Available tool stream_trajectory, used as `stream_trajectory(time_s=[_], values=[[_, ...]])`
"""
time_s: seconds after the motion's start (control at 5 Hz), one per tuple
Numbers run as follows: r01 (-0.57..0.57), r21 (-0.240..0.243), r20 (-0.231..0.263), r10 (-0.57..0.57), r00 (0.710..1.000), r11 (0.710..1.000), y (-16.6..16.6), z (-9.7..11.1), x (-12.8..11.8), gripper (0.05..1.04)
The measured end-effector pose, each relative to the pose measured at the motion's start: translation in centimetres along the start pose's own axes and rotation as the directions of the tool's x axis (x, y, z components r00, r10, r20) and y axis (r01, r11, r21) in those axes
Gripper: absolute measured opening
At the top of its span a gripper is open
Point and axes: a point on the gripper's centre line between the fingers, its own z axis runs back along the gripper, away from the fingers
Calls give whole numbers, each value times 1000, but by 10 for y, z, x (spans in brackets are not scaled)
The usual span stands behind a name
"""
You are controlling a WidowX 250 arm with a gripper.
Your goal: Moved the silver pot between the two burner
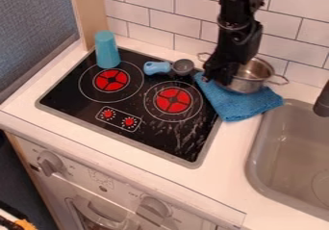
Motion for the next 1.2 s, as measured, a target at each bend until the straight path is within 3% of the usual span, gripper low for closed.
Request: stream_trajectory(time_s=[0.2,0.6,0.8,1.2], values=[[-10,61,-2,10,1000,998,-5,22,-4,63],[-92,103,-7,93,996,990,-44,50,-13,63],[-178,113,4,179,984,978,-75,46,-22,63],[-360,148,-61,372,926,921,-113,25,-46,63]])
